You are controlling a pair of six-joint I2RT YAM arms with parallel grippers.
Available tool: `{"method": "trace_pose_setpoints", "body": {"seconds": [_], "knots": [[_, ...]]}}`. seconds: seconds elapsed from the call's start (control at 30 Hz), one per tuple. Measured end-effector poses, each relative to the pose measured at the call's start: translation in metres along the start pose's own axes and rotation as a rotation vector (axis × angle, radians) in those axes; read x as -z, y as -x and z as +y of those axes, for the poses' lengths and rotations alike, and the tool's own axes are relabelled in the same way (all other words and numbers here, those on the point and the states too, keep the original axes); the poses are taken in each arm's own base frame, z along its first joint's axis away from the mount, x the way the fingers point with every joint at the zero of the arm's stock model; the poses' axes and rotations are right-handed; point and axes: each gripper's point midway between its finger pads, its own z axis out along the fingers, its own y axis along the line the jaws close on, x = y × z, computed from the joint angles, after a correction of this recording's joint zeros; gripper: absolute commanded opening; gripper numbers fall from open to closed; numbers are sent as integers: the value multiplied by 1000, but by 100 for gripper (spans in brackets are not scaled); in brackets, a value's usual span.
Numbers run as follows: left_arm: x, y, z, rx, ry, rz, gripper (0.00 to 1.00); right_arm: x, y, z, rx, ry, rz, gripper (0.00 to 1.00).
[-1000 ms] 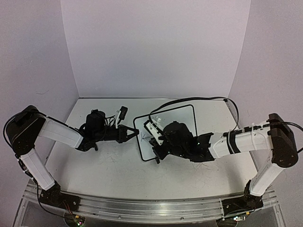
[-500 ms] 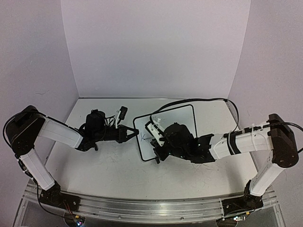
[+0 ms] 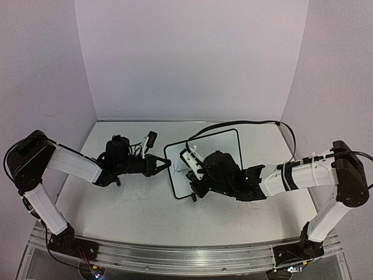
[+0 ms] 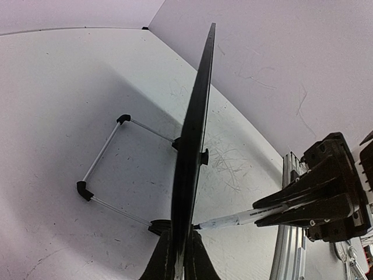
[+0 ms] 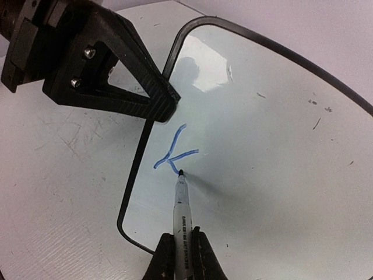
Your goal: Write a sentence on the whiteboard
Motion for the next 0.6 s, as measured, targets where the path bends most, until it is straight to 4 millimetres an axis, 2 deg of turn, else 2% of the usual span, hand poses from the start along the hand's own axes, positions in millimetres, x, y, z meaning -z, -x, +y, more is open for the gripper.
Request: {"method": "trace_pose_setpoints", "body": {"seconds": [0.1,0.2,0.6], "knots": [[0,0,0,0,0,0,0,14,14,-4,-16,12,-48,0],[0,0,0,0,0,0,0,19,26,-9,-32,5,-90,0],[1,-1,-1,1,0,1,0,8,16,-8,-25,-3,-60,0]]}}
